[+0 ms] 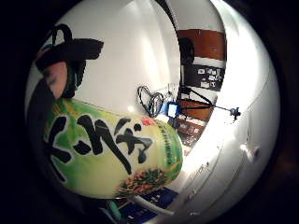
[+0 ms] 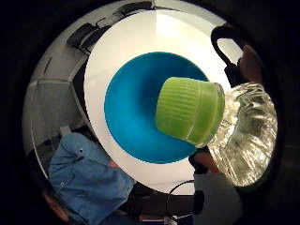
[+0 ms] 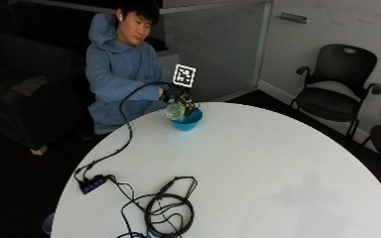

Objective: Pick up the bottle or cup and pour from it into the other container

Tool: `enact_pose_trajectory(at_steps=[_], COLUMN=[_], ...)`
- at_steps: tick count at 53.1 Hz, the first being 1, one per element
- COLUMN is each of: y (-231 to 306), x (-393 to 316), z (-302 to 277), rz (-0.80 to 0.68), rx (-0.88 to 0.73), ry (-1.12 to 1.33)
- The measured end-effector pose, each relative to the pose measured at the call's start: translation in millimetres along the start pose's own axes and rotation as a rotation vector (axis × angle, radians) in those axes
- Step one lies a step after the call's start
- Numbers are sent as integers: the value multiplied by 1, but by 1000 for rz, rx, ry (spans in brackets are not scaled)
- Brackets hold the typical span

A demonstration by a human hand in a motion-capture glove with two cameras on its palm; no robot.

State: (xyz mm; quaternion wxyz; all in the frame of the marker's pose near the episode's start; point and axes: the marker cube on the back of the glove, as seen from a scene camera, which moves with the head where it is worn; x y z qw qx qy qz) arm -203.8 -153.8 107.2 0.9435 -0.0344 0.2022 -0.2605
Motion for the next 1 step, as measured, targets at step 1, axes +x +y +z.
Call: enact_pose_trajectory(at_steps=[1], y=[1], x=[1], z=[1], rz=[-20], rx=[1], ry=[13])
